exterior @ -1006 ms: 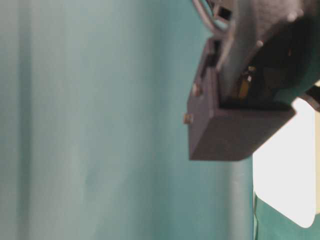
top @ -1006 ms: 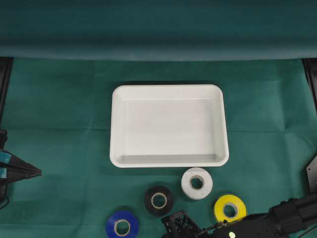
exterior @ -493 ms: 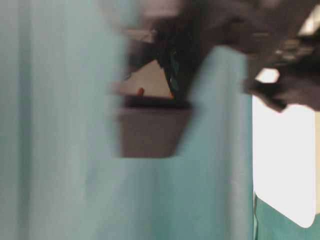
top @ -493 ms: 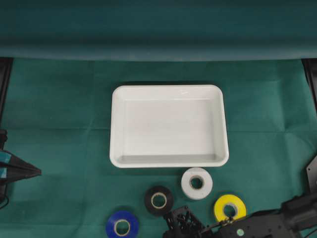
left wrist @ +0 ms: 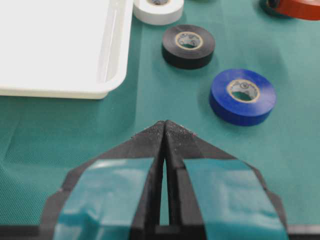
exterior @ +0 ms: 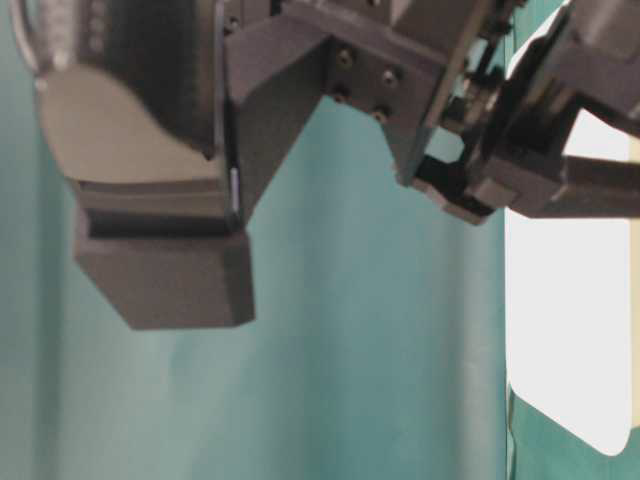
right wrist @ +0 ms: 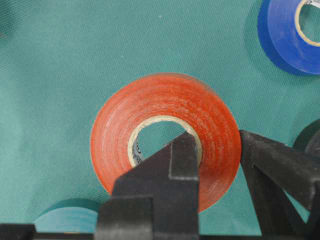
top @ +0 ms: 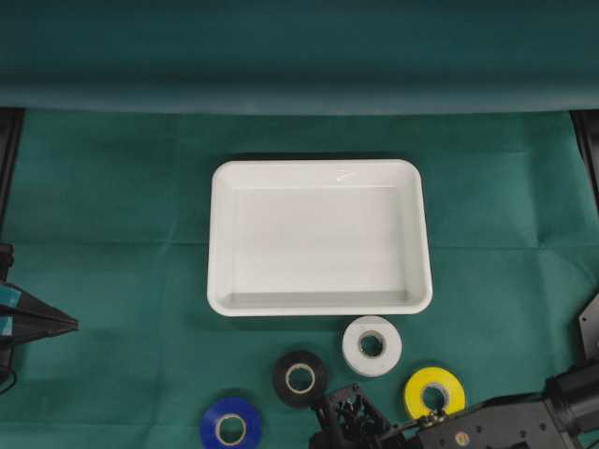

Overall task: Put the tape into the white case with the right arm.
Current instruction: 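Close the right gripper on the red tape roll and lift it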

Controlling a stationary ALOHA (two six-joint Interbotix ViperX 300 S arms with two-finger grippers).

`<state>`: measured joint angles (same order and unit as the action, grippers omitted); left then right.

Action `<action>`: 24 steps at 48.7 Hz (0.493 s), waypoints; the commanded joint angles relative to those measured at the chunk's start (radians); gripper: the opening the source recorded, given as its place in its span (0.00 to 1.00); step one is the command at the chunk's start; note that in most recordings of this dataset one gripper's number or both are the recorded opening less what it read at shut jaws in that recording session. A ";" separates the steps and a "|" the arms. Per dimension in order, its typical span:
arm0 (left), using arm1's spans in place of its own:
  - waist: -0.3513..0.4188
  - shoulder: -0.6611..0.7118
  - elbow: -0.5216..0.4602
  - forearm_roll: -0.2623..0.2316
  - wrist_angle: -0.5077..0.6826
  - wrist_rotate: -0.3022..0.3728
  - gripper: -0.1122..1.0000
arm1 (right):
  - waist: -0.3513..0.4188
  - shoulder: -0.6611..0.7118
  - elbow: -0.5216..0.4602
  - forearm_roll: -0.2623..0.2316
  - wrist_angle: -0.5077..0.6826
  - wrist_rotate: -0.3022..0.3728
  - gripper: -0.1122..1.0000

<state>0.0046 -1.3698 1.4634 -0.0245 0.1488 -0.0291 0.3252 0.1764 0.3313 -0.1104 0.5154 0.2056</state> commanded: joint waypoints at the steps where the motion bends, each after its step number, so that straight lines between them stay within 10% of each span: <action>1: 0.002 0.008 -0.012 -0.002 -0.009 0.000 0.10 | -0.023 -0.040 -0.017 -0.002 -0.002 0.003 0.11; 24: 0.002 0.009 -0.011 -0.002 -0.009 0.000 0.10 | -0.238 -0.101 -0.014 -0.069 0.087 -0.005 0.11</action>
<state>0.0046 -1.3698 1.4619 -0.0245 0.1488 -0.0291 0.1181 0.1181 0.3329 -0.1626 0.5998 0.1994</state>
